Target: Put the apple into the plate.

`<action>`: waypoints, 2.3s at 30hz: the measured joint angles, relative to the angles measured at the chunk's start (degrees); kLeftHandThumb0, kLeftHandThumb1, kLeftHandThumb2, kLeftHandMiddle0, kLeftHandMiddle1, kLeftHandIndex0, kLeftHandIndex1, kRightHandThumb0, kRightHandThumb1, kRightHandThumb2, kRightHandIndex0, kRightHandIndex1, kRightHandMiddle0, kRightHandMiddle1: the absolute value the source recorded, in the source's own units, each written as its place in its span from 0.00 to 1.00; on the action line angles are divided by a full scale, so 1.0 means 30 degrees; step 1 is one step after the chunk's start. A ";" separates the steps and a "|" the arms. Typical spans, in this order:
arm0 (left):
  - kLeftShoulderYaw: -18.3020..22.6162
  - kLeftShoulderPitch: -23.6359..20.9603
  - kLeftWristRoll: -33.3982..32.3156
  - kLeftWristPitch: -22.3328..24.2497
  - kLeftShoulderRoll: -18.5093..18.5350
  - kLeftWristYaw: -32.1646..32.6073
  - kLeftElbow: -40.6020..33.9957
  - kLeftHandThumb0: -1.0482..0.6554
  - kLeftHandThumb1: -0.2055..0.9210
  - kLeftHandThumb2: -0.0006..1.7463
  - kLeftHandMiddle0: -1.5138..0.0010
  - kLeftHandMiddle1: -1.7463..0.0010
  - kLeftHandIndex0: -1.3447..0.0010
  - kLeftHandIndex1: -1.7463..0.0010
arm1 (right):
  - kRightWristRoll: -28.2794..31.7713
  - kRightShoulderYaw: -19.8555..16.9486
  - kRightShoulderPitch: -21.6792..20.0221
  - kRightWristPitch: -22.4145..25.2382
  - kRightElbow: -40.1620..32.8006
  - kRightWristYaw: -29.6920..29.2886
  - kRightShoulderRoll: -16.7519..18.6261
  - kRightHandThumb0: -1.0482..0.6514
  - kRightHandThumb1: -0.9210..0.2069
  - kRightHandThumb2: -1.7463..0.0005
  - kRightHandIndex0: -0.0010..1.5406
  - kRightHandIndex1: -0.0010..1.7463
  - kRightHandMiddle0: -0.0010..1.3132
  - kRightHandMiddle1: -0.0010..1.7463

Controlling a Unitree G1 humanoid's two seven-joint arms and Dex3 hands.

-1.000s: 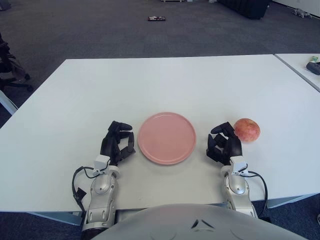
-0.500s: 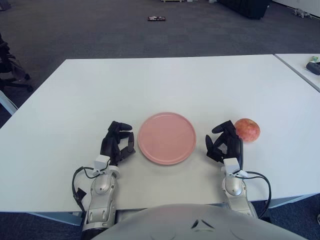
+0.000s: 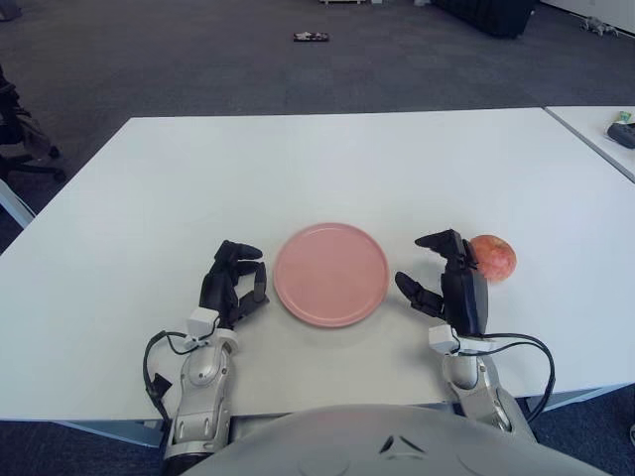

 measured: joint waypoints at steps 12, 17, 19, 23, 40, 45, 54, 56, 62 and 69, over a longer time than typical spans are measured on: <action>-0.0062 0.0020 0.0412 0.0226 -0.0054 0.0226 -0.0134 0.38 0.70 0.57 0.56 0.04 0.70 0.00 | -0.2061 -0.0108 -0.0093 0.2741 -0.0472 -0.1256 -0.0578 0.19 0.40 0.55 0.00 0.00 0.00 0.02; -0.0063 0.0019 0.0487 0.0229 -0.0046 0.0225 -0.0138 0.38 0.70 0.56 0.56 0.04 0.70 0.00 | -0.2219 -0.0341 -0.0203 0.4442 -0.1017 -0.1371 -0.0395 0.22 0.45 0.53 0.00 0.00 0.00 0.00; -0.0063 0.0018 0.0508 0.0218 -0.0043 0.0225 -0.0130 0.38 0.70 0.56 0.56 0.04 0.70 0.00 | -0.2196 -0.0462 -0.0348 0.4957 -0.1053 -0.1394 -0.0362 0.21 0.46 0.52 0.00 0.00 0.00 0.00; -0.0058 0.0017 0.0525 0.0112 -0.0024 0.0225 -0.0064 0.38 0.70 0.56 0.56 0.04 0.70 0.00 | -0.1906 -0.0950 -0.1033 0.5840 -0.0868 -0.1393 -0.0352 0.20 0.46 0.52 0.00 0.00 0.00 0.00; -0.0042 0.0013 0.0527 0.0066 -0.0009 0.0221 -0.0049 0.38 0.69 0.58 0.56 0.03 0.69 0.00 | -0.1968 -0.1761 -0.2176 0.9159 -0.0794 -0.1585 -0.0791 0.09 0.36 0.61 0.00 0.00 0.00 0.00; -0.0032 0.0016 0.0502 0.0101 -0.0014 0.0222 -0.0068 0.38 0.68 0.58 0.57 0.03 0.69 0.00 | -0.1961 -0.1756 -0.2264 1.0089 -0.1010 -0.1265 -0.0789 0.08 0.35 0.62 0.00 0.00 0.00 0.00; -0.0002 0.0014 0.0417 0.0087 -0.0011 0.0177 -0.0059 0.38 0.69 0.58 0.57 0.03 0.69 0.00 | -0.1860 -0.1930 -0.2800 1.2837 -0.1643 0.1416 -0.0658 0.04 0.33 0.65 0.00 0.00 0.00 0.00; -0.0004 0.0013 0.0421 0.0070 -0.0008 0.0167 -0.0053 0.38 0.69 0.58 0.57 0.03 0.69 0.00 | -0.1812 -0.2046 -0.3024 1.3526 -0.1692 0.2187 -0.0659 0.03 0.32 0.66 0.00 0.00 0.00 0.00; -0.0008 0.0014 0.0515 0.0075 0.0028 0.0170 -0.0059 0.38 0.69 0.57 0.57 0.03 0.69 0.00 | -0.1772 -0.2020 -0.3281 1.5269 -0.2066 0.4416 -0.0666 0.00 0.29 0.70 0.00 0.00 0.00 0.00; -0.0001 0.0021 0.0459 0.0256 0.0015 0.0169 -0.0160 0.38 0.70 0.57 0.57 0.03 0.70 0.00 | -0.1925 -0.1510 -0.3505 1.7071 -0.2417 0.7780 -0.1187 0.00 0.19 0.76 0.00 0.00 0.00 0.00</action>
